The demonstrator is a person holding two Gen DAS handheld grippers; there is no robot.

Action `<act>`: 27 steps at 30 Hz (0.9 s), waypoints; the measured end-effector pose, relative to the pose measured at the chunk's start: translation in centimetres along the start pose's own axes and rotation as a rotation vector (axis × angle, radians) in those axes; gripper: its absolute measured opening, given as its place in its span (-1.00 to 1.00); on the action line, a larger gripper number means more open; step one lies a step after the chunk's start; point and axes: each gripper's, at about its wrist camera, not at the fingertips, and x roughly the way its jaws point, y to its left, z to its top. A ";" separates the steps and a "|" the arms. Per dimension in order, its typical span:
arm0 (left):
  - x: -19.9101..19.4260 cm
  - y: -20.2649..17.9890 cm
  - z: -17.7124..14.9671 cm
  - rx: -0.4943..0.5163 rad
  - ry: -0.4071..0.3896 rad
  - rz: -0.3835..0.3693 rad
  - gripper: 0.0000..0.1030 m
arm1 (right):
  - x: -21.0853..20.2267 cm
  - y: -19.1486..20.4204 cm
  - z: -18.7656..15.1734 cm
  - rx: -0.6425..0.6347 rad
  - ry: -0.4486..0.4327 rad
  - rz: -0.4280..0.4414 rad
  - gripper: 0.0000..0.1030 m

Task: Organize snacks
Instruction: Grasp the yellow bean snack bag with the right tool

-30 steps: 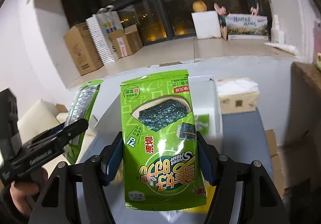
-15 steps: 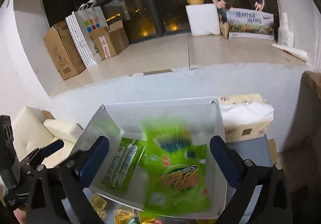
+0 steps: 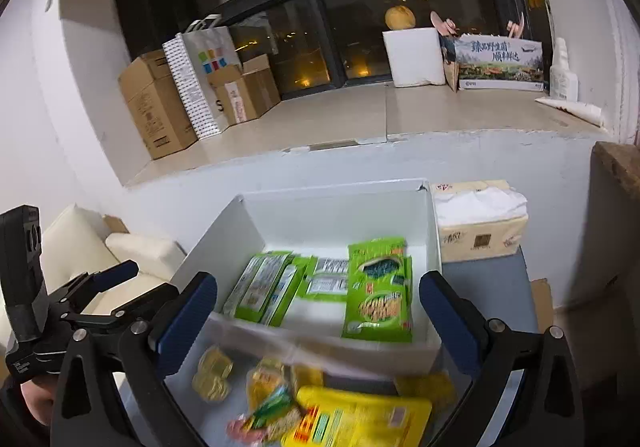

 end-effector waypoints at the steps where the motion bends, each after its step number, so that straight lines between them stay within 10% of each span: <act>1: -1.1 -0.5 -1.0 0.026 -0.001 0.020 1.00 | -0.7 0.2 -0.6 -0.002 -0.003 0.005 1.00; 14: -11.9 -0.7 -15.0 -0.099 0.004 -0.076 1.00 | -4.2 0.2 -13.7 0.101 0.129 -0.099 1.00; 27: -13.0 0.6 -17.6 -0.105 0.012 -0.042 1.00 | 6.1 -1.4 -12.1 0.183 0.227 -0.186 1.00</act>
